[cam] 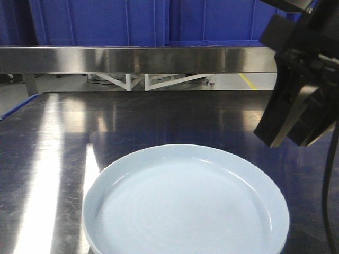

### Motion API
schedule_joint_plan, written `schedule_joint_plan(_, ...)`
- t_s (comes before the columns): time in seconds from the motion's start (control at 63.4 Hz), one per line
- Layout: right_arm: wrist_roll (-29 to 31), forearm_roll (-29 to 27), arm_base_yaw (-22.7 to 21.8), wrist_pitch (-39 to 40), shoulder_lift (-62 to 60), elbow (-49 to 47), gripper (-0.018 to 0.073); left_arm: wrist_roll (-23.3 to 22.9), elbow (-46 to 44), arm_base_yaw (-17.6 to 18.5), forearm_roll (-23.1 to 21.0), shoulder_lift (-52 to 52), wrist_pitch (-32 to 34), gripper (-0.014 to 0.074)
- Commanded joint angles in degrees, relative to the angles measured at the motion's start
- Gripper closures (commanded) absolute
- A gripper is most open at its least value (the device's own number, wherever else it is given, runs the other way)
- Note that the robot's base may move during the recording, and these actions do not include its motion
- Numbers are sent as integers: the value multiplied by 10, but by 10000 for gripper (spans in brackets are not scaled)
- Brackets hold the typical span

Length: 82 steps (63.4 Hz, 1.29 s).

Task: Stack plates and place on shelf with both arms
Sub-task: 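Lower the held plate onto the center plate and open the right gripper, then grasp the rim of the stacked white plates with the right gripper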

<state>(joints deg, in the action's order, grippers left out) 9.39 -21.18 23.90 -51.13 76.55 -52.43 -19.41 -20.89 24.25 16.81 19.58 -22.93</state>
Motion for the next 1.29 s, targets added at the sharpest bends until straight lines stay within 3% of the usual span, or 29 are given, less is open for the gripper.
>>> schedule_joint_plan(0.0, 1, -6, -2, 39, -14, 4, 152, -6, -17, -2, 5, 4, 42, 512)
schedule_joint_plan(0.789, 1, -21, 1, 128, 100, 23, 163, -6, -17, -2, 5, 4, 42, 512)
schedule_joint_plan(0.915, 1, -22, 1, 126, 101, 23, 248, -6, -17, -2, 5, 4, 42, 512)
schedule_joint_plan(1.136, 2, -22, 1, 108, 101, 23, 512, -6, -17, -2, 5, 4, 42, 512)
schedule_joint_plan(1.279, 2, -22, 1, 106, 99, 20, 506, -6, -17, -2, 5, 4, 42, 512)
